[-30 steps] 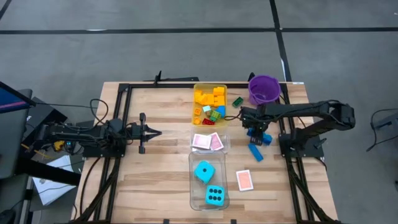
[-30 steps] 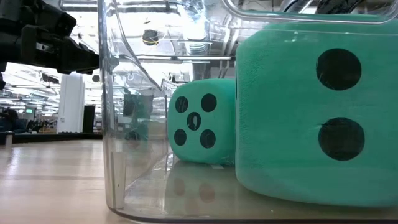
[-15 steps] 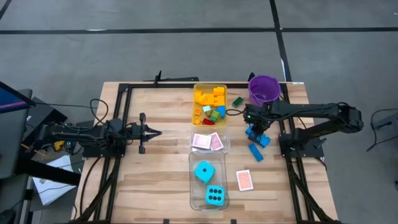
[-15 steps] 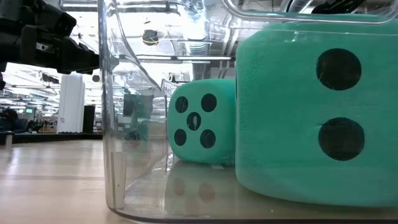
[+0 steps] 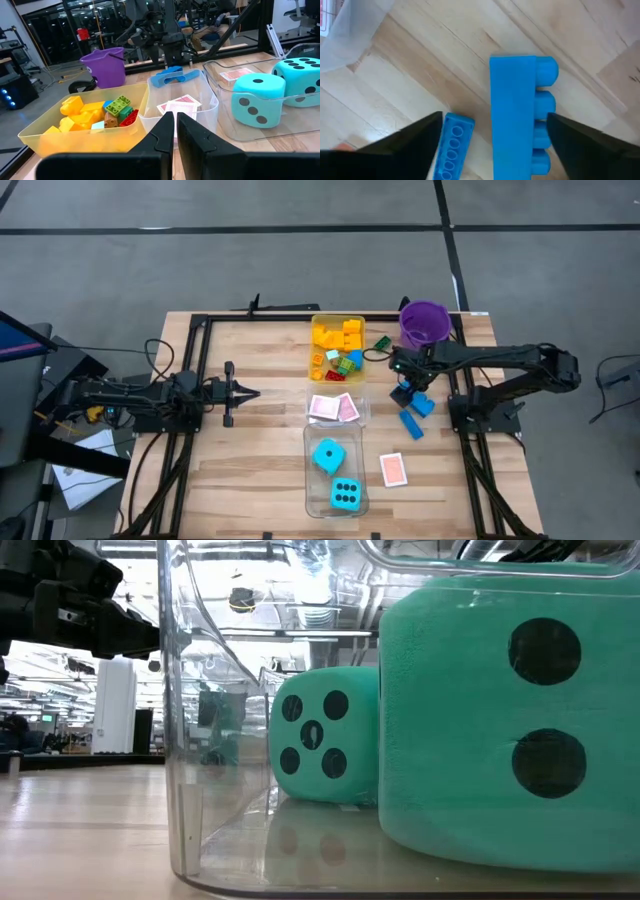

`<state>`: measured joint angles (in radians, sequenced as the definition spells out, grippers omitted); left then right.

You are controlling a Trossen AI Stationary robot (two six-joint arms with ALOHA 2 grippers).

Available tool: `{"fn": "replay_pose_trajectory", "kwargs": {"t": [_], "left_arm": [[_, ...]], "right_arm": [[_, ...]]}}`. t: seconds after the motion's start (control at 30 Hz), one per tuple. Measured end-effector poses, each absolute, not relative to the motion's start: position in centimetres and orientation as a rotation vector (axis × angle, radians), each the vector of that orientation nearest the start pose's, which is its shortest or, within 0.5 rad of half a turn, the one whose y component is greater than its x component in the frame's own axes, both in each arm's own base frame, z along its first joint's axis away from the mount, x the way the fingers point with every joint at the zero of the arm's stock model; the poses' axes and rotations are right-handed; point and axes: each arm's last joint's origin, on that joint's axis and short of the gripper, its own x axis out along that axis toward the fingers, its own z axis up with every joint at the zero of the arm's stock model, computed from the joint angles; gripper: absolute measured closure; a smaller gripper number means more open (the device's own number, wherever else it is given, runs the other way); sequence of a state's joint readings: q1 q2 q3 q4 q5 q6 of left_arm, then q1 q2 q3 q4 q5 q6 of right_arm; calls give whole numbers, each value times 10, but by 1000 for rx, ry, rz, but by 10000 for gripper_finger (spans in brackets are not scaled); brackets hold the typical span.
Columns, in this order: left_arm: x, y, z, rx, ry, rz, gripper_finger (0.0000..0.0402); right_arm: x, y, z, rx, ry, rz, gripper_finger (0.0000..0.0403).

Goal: Pick & Place Toys
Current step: Put the blue game piece into the yellow bin

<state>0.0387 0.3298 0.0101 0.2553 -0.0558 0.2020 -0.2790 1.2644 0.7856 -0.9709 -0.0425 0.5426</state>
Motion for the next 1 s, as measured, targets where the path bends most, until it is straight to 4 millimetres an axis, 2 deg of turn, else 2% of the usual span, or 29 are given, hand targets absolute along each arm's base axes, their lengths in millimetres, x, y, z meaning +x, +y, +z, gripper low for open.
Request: {"fn": "replay_pose_trajectory", "kwargs": {"t": [0.1, 0.17, 0.6, 1.0], "left_arm": [[118, 6, 163, 202, 74, 87, 385], [118, 6, 163, 202, 74, 87, 385], [118, 6, 163, 202, 74, 87, 385], [118, 6, 163, 202, 74, 88, 385]], "right_arm": [[190, -53, 199, 682, 1359, -587, 21], [189, -53, 195, 683, 1381, -591, 8], [202, -63, 153, 591, 1608, -688, 6], [208, -80, 132, 593, 1666, -610, 10]]}}
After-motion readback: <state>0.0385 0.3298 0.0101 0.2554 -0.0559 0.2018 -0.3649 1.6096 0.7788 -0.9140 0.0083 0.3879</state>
